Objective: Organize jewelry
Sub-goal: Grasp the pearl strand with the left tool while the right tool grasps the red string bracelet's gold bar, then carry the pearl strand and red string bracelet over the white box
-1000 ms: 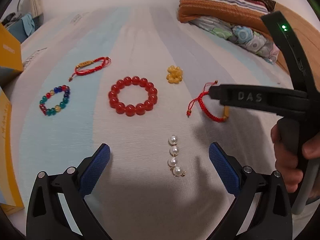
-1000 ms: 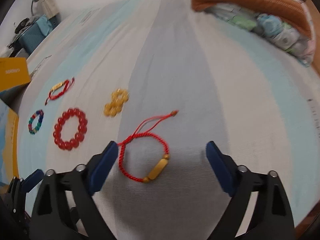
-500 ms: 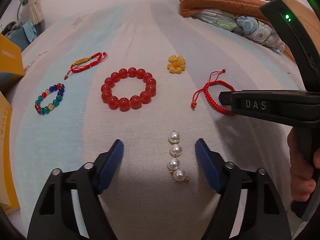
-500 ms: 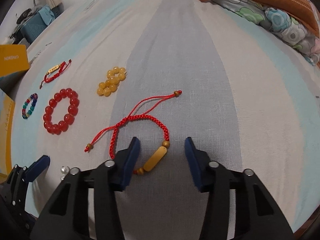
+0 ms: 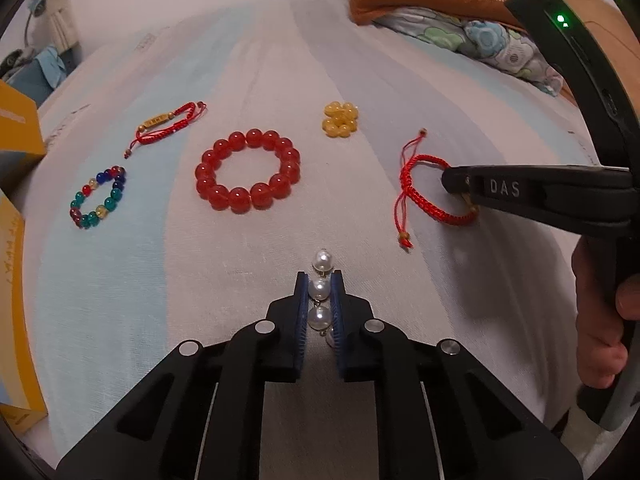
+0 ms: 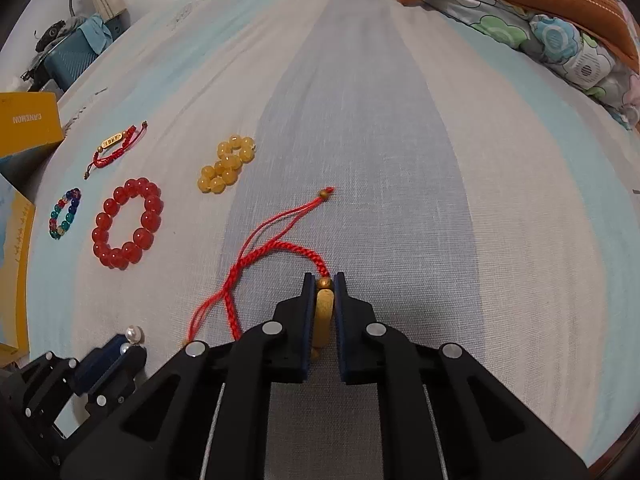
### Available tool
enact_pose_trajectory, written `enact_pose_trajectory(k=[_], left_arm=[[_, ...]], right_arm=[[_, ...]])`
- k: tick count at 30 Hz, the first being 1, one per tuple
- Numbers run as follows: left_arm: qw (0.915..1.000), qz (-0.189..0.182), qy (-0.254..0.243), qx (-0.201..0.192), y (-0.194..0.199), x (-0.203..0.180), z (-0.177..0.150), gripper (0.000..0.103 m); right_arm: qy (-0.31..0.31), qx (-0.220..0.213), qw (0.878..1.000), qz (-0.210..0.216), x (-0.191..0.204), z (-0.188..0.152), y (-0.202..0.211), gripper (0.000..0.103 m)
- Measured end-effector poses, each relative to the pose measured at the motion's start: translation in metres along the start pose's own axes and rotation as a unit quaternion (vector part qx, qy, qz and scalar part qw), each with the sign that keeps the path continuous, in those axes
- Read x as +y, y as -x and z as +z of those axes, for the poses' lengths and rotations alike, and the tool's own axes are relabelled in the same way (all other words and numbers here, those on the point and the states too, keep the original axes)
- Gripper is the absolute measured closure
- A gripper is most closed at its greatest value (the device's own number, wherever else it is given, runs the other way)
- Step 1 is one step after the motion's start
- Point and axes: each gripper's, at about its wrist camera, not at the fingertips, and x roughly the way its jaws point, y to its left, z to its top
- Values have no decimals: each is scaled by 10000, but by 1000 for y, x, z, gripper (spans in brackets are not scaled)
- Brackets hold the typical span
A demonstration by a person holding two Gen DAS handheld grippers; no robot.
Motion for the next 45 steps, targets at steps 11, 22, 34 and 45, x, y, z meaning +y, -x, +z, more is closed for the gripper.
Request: enact_pose_trajectory(k=[11,22,34,45], left_arm=[[9997,-203,90,-40,17,1,5,92],[9996,-158,111,-186,44,10,12,92],[9992,-73,215,-335,76,37,14,92],[9987,47,261,-432,100,62,23,92]], right_arm=[[-148,-264,9995,103,-5,2,15,95],[-176,-469,9987,110,-1,4,29,95],[-204,-729,9971,91,7,8,49,95],[-27,-893,9960,14,36,16,79,95]])
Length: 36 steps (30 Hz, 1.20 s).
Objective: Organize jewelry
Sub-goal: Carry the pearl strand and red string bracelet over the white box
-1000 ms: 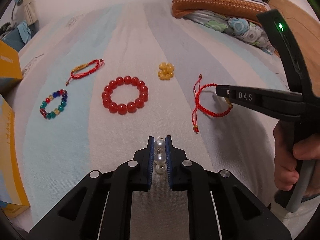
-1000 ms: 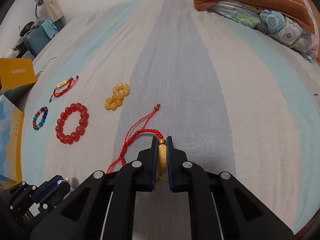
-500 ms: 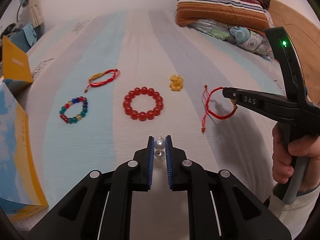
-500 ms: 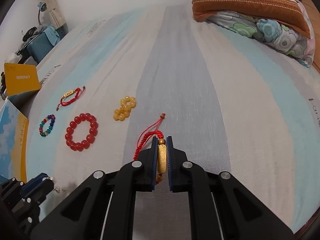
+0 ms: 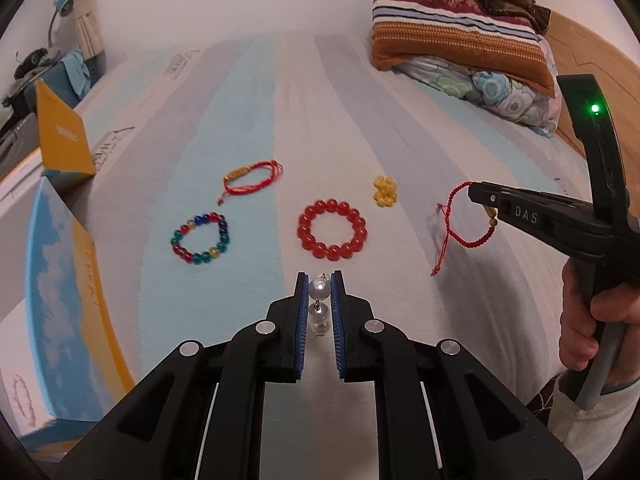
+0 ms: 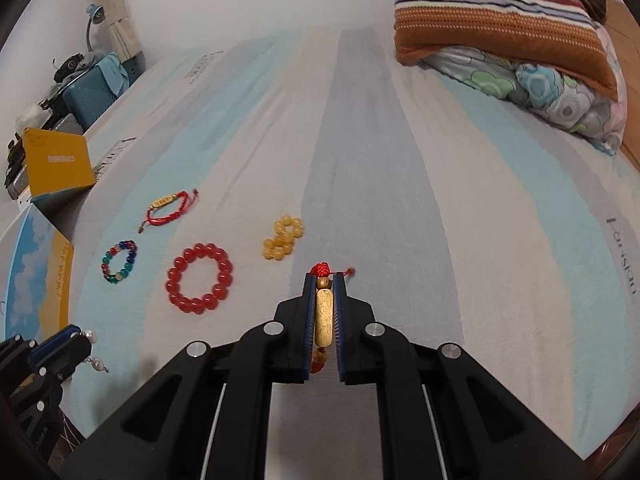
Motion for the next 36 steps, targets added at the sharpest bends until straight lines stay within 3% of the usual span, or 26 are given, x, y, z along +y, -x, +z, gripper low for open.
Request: enact_pose_trajectory(k=[18,36], left_arm=[[9983,400,246,-348,70,70,15,92],[9877,1045,935,-691,148,181,-1,92]], right_arm=[[560,-311,9978,190,100,19,49,95],[1475,-656,9837,796,255,25,88,95]])
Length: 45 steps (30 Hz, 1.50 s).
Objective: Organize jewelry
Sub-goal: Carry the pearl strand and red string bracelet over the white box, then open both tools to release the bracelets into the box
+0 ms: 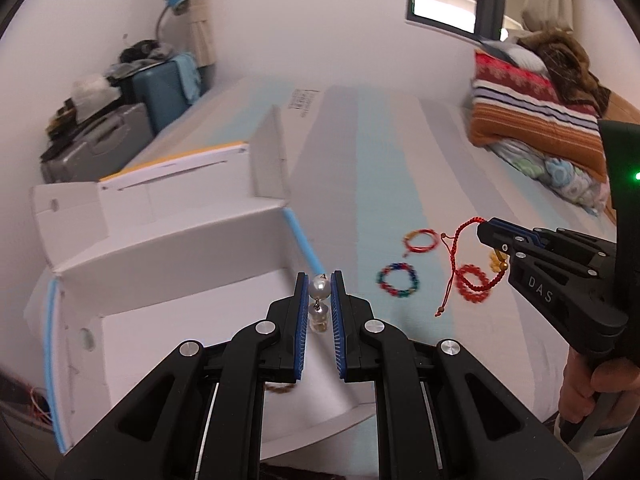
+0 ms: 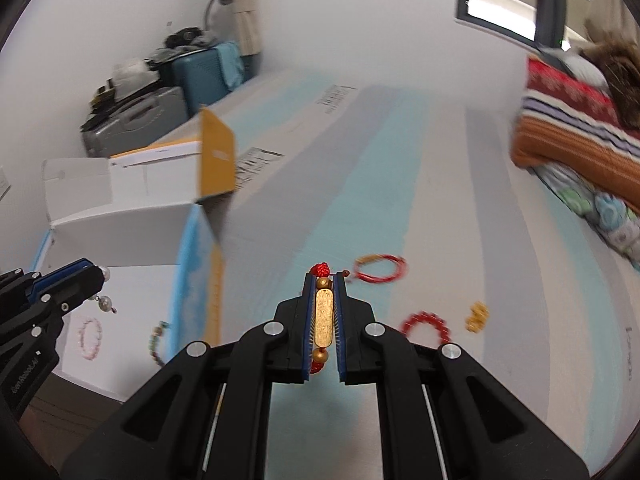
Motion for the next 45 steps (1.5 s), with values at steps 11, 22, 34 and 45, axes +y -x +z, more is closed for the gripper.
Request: enact_pose_trajectory(k=[11,22,34,45], left_arm=[[9976,539,438,73,18,82,-20,92],[9924,833,813,393,6,137,-48,92],[9874,926,971,838,-23,162,-74,92],[9834,1007,1011,1120,-37,173,-85,92]], right_arm=[[481,-53,9976,498,87,14,2,95],[917,380,9928,663,150,-7,-32,95],[1068,1012,9871,626,178,-35,-79,95],[1074,1183,9854,585,184,-43,-88,94]])
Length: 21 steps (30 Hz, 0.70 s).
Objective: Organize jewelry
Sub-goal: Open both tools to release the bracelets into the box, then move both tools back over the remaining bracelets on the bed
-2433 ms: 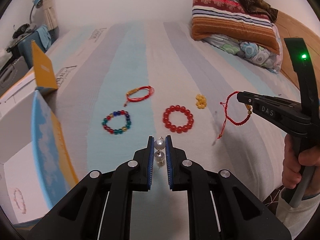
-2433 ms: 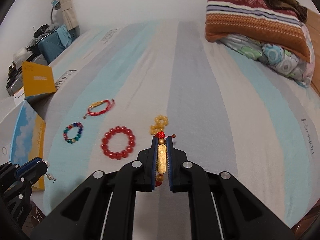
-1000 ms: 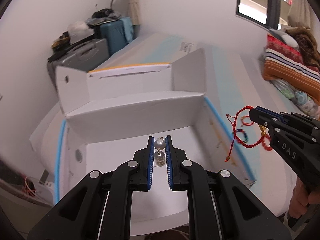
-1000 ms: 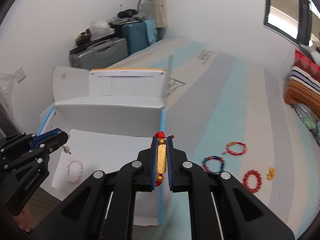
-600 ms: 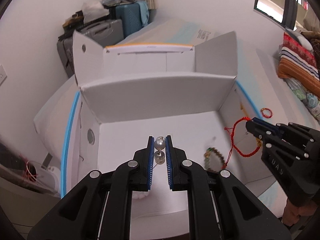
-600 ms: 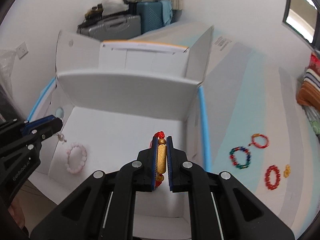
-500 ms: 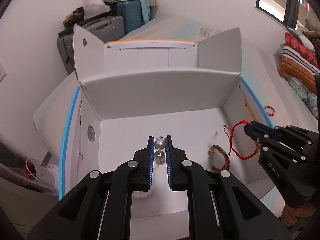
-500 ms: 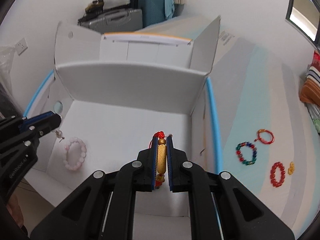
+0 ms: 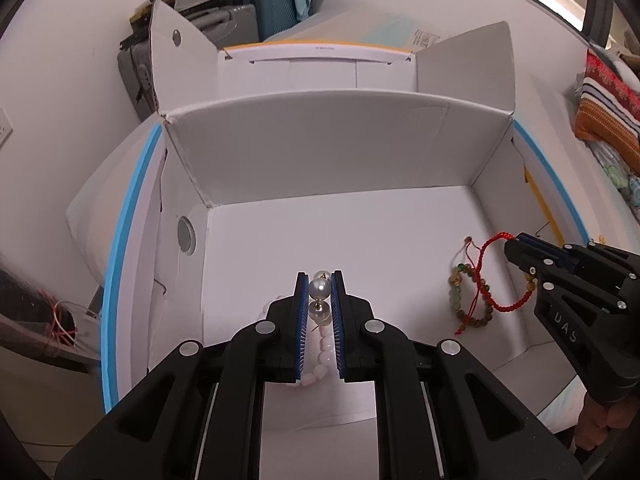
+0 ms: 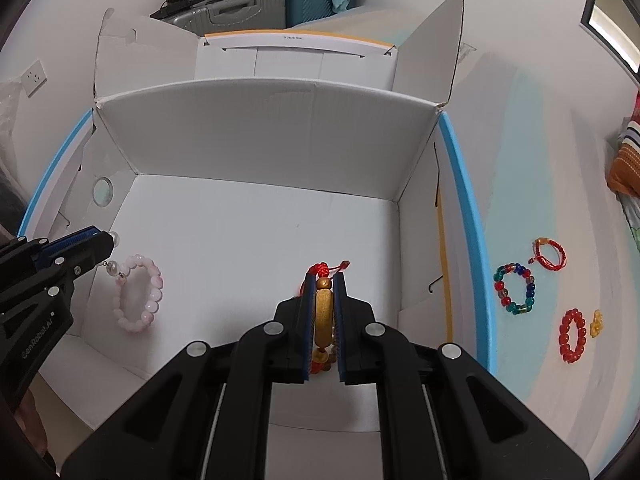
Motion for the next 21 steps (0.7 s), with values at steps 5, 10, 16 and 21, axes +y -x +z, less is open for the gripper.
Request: enact_pose_trajectory(k=[5,10,16,21], left_arm=[[10000,81,17,-10,1,1,-2,90],[9998,123,45,-152,12,0,-4,63],[9989,90,-15,-459,33,-10,-4,32],[9970,72,-116,-764,53,-29,-3,11]], right_arm=[[-74,-53,9999,94,-1,1,5,88],[-158,-378,9991,110,-6,2,27,59],[-398,-871,9954,38,-22,5,62,20],[-574,-1240,9905,-144,-46,3,87,8]])
